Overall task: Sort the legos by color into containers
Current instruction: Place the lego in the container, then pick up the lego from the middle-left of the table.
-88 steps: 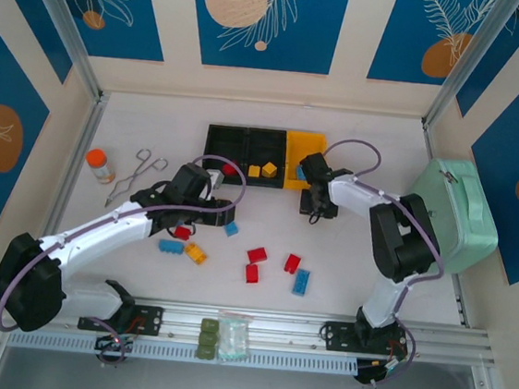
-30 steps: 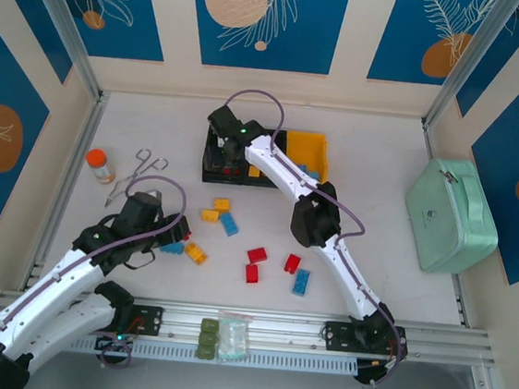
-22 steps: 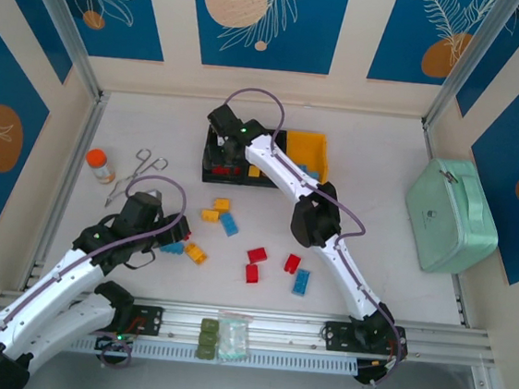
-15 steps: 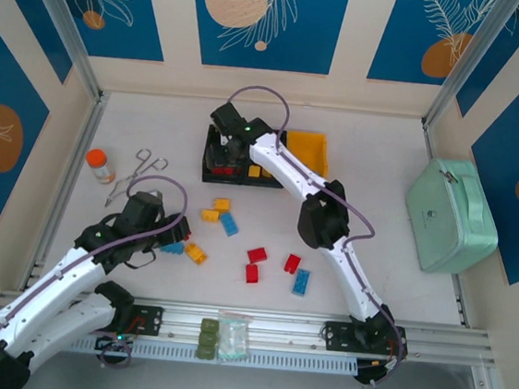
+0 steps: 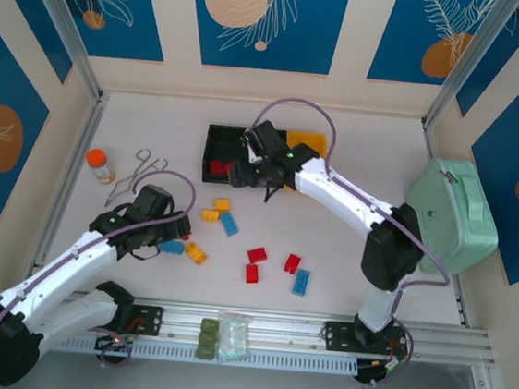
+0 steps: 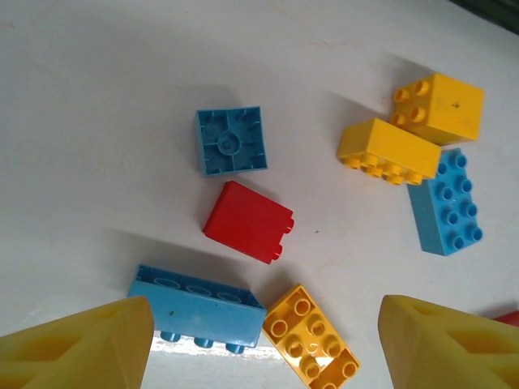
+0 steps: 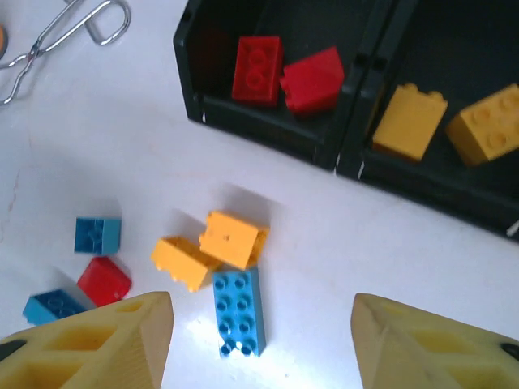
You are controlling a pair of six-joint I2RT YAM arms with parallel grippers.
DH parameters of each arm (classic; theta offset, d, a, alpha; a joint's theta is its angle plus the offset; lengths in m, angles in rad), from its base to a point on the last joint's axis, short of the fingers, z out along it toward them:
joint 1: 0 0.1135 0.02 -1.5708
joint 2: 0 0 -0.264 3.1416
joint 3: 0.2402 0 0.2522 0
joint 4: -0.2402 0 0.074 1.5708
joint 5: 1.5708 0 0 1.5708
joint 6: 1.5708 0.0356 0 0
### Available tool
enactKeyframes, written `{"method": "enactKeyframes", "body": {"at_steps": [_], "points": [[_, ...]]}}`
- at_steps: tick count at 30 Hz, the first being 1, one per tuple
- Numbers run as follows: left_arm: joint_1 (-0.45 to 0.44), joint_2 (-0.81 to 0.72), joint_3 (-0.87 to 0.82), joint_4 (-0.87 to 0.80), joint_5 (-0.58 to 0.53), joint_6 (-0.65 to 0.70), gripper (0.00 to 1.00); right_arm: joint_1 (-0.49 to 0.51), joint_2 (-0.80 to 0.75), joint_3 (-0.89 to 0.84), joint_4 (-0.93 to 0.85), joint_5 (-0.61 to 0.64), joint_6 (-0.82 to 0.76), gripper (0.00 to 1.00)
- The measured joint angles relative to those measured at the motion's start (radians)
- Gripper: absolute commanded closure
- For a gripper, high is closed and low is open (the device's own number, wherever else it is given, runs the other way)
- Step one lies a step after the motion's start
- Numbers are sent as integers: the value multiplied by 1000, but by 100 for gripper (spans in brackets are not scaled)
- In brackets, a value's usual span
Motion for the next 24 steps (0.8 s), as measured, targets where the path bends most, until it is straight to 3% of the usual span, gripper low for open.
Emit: {"method": "enactKeyframes", "body": {"at_steps": [13, 24], "points": [[60, 305, 62, 110, -47, 79, 26, 64, -457, -584, 163, -85, 84, 39], [85, 502, 122, 211, -76, 122, 42, 146, -560, -708, 262, -105, 145, 40]]}}
